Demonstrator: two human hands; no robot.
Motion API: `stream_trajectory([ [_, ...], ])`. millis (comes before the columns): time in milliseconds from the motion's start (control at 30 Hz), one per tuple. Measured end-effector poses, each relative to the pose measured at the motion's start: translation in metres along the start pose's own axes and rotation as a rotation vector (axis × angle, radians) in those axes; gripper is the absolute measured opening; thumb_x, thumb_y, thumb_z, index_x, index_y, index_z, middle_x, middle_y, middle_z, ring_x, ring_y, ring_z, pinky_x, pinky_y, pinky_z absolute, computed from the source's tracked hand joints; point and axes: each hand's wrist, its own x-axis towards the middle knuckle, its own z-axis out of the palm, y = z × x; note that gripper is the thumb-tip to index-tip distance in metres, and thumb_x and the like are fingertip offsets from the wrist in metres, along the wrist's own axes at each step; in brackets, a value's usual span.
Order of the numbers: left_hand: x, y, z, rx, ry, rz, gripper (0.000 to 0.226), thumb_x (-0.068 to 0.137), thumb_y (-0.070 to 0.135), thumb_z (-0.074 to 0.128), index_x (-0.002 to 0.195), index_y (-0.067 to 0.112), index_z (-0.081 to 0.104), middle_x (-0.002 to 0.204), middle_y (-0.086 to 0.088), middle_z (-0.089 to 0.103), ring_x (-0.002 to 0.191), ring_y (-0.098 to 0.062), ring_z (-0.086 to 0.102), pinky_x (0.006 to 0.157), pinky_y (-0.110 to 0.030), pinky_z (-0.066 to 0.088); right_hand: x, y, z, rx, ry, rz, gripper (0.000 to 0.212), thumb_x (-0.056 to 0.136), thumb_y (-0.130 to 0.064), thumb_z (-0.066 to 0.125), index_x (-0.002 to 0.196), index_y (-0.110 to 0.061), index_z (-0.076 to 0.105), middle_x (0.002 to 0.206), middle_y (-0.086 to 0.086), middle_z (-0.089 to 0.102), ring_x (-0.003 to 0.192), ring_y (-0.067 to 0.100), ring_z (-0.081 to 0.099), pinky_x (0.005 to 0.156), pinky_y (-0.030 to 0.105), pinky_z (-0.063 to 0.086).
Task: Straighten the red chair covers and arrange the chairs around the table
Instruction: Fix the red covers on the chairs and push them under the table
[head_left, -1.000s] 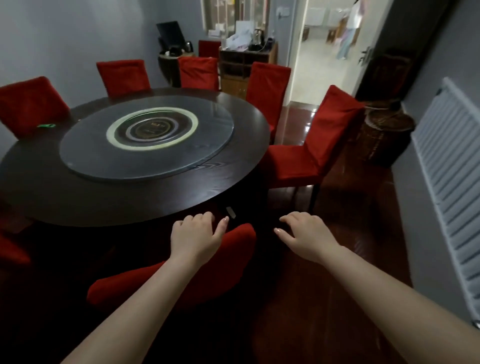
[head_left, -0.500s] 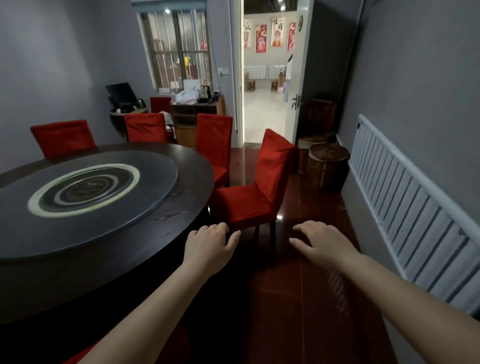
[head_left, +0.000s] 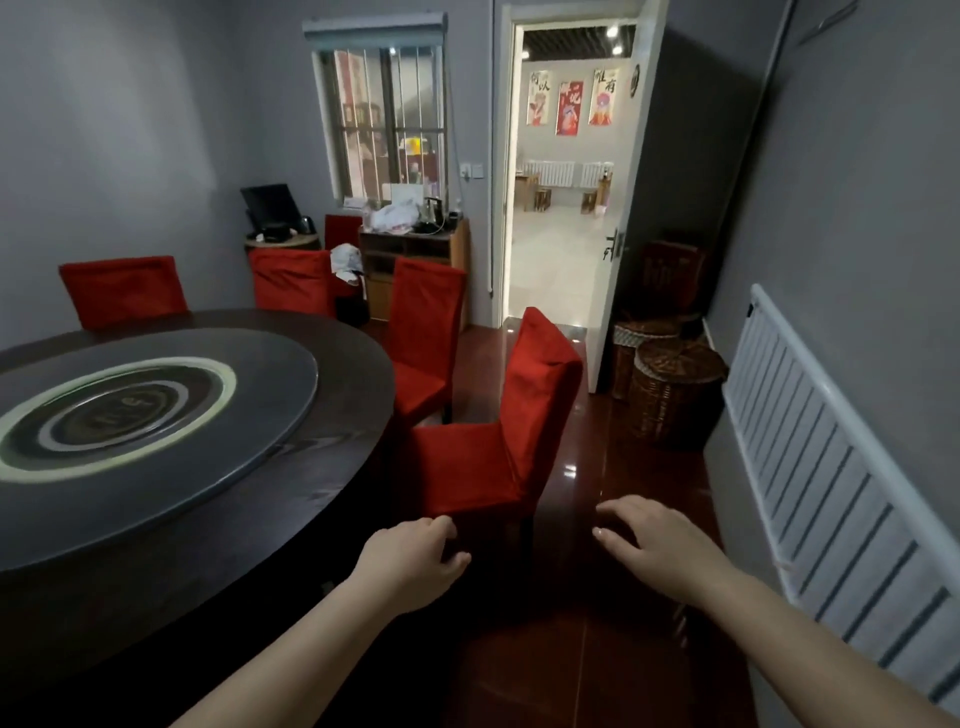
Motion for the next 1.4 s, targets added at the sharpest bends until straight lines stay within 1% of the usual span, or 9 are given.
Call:
stream_trajectory([
  [67,0.051,-0.003,0.001,0.021,-0.039,0.02,0.049,0.093,0.063,0.043,0.129,0.031,0.05,0.122,0.01,0.061,0.11,-0.014,0.06,0.084,-0.032,0.048,0.019,0.023,0.004,0.038,0.013,0.007,0.048,0.095,-0.059,0.042,0.136,-0.035,0.049,0.135,-0.02,0.051,0.124,-0.001,0.045,0.1,0.019,0.034],
  [200,0.17,0.016,-0.003,0.071,-0.08,0.097,0.047,0.088,0.065,0.047,0.121,0.032,0.051,0.116,0.009,0.061,0.109,-0.015,0.06,0.082,-0.032,0.047,0.056,0.084,-0.006,0.063,0.047,0.083,0.041,0.096,-0.055,0.045,0.132,-0.036,0.054,0.13,-0.022,0.054,0.122,-0.002,0.046,0.1,0.018,0.032],
  [367,0.299,0.058,-0.009,0.002,-0.077,0.202,0.042,0.088,0.063,0.045,0.117,0.032,0.053,0.116,0.006,0.064,0.107,-0.02,0.061,0.085,-0.037,0.05,0.108,0.148,-0.03,0.143,0.216,0.252,0.032,0.097,-0.05,0.047,0.122,-0.037,0.062,0.113,-0.03,0.054,0.114,-0.003,0.051,0.095,0.02,0.036],
  [600,0.416,0.093,-0.003,0.028,-0.055,0.228,0.05,0.091,0.065,0.045,0.127,0.031,0.051,0.114,0.006,0.064,0.105,-0.019,0.061,0.072,-0.032,0.041,0.187,0.206,-0.022,0.177,0.151,0.286,0.035,0.099,-0.049,0.046,0.127,-0.034,0.06,0.124,-0.022,0.057,0.119,-0.002,0.047,0.104,0.025,0.036],
  [800,0.511,0.1,0.009,0.045,-0.009,0.026,0.054,0.088,0.071,0.042,0.117,0.027,0.053,0.112,0.005,0.064,0.106,-0.021,0.062,0.079,-0.035,0.048,0.291,0.294,-0.017,0.183,0.081,0.228,0.037,0.098,-0.053,0.044,0.126,-0.035,0.059,0.123,-0.024,0.056,0.118,-0.001,0.047,0.104,0.027,0.037],
  [1100,0.624,0.117,0.025,-0.078,0.009,-0.322,0.059,0.088,0.071,0.04,0.126,0.026,0.049,0.118,0.003,0.064,0.11,-0.022,0.062,0.086,-0.039,0.051,0.498,0.427,-0.06,0.089,-0.094,-0.027,0.044,0.094,-0.062,0.04,0.127,-0.038,0.057,0.124,-0.025,0.055,0.12,-0.001,0.047,0.102,0.024,0.036],
  [1167,0.629,0.121,0.037,-0.097,0.021,-0.41,0.061,0.087,0.073,0.04,0.127,0.027,0.049,0.119,0.004,0.064,0.111,-0.021,0.061,0.085,-0.038,0.05,0.546,0.437,-0.064,0.078,-0.123,-0.097,0.043,0.095,-0.06,0.041,0.127,-0.037,0.057,0.125,-0.023,0.055,0.121,0.001,0.047,0.105,0.029,0.037],
  [1267,0.63,0.12,0.053,-0.152,-0.075,-0.533,0.066,0.084,0.076,0.041,0.128,0.027,0.05,0.119,0.006,0.063,0.11,-0.018,0.061,0.083,-0.037,0.05,0.604,0.432,-0.05,0.109,-0.192,-0.194,0.042,0.096,-0.056,0.044,0.128,-0.033,0.058,0.126,-0.019,0.057,0.123,0.004,0.048,0.107,0.033,0.038],
  [1400,0.654,0.092,0.042,-0.169,-0.184,-0.651,0.08,0.079,0.082,0.047,0.133,0.023,0.047,0.13,0.001,0.06,0.12,-0.022,0.058,0.092,-0.039,0.05,0.659,0.409,-0.023,0.142,-0.282,-0.335,0.043,0.096,-0.055,0.046,0.13,-0.031,0.058,0.131,-0.014,0.057,0.125,0.008,0.049,0.106,0.032,0.038],
])
